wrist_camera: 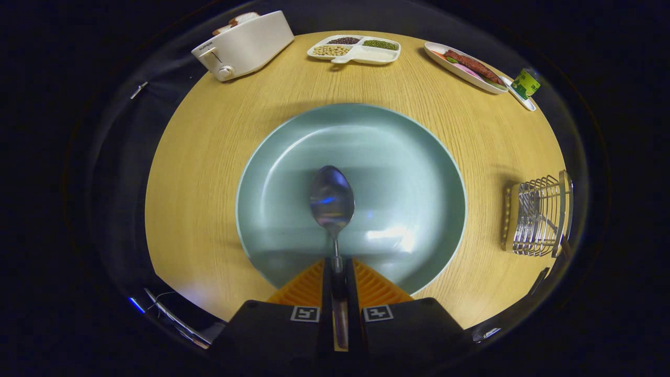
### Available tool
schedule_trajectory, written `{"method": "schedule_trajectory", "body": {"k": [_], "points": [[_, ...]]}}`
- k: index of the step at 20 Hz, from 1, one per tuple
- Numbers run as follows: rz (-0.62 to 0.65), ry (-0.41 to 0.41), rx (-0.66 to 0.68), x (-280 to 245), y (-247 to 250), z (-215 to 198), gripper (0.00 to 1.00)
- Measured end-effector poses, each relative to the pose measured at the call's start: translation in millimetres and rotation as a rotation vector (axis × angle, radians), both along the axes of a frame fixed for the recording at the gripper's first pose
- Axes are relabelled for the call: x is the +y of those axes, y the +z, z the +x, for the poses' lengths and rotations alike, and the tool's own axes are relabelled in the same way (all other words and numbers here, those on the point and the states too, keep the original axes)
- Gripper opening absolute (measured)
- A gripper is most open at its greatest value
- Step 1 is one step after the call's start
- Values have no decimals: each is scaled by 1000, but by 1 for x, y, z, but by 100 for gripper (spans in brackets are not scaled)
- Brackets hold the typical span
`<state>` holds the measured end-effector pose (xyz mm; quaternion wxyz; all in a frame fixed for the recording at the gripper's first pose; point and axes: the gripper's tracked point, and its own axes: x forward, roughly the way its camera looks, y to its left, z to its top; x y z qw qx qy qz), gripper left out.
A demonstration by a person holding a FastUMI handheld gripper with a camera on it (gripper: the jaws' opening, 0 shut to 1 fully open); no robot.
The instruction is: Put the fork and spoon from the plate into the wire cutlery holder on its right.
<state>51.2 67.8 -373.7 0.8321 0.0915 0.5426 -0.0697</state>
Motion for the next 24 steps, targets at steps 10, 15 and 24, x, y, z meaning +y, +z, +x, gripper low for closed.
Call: {"method": "schedule_trajectory", "body": {"k": [10,15,24], "points": [[111,74,-59,-5,35,-6,7],[134,95,-117,-38,88,-25,7],[162,49,-132,-138,171,-79,7]]}}
